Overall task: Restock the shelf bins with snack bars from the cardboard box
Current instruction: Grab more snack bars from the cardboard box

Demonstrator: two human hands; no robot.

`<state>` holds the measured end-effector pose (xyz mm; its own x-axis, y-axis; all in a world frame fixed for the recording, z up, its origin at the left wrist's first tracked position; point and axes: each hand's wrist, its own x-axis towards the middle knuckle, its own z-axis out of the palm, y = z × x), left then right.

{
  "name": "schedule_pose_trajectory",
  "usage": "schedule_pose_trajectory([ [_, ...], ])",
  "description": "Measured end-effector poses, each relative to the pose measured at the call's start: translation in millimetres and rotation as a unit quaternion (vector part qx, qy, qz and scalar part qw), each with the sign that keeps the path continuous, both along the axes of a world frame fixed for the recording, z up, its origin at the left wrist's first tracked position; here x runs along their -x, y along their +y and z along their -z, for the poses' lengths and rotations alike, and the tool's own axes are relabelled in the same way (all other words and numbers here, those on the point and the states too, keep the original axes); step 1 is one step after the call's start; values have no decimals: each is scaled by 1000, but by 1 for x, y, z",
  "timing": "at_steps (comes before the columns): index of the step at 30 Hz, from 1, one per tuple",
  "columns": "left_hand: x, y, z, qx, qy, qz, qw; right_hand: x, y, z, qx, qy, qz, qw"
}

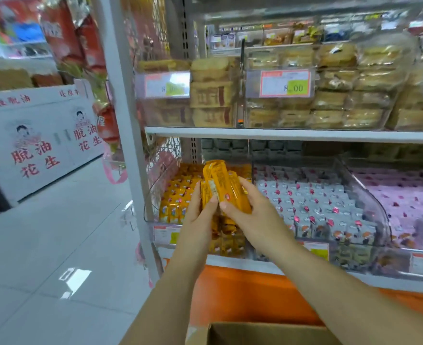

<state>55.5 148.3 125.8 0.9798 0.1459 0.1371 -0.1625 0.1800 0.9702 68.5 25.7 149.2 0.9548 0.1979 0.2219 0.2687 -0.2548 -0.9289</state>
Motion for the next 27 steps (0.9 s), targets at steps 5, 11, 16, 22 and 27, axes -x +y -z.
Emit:
schedule_pose_trajectory([
  [5, -52, 16, 0, -5, -6, -15, 1000, -59, 20, -3, 66, -15, 19, 998],
  [11, -83, 15, 10, -137, 9, 13, 991, -101, 19, 6, 278, -73, 127, 949],
  [16, -92, 24, 11, -58, 68, -84, 992, -113, 16, 10, 274, -84, 164, 944],
  [22, -70, 43, -6, 267, 125, -59, 954, -103, 20, 4, 294, -156, 132, 934],
  [27, -38, 60, -13, 346, 110, 19, 931, -80, 39, -14, 255, -189, -8, 948],
])
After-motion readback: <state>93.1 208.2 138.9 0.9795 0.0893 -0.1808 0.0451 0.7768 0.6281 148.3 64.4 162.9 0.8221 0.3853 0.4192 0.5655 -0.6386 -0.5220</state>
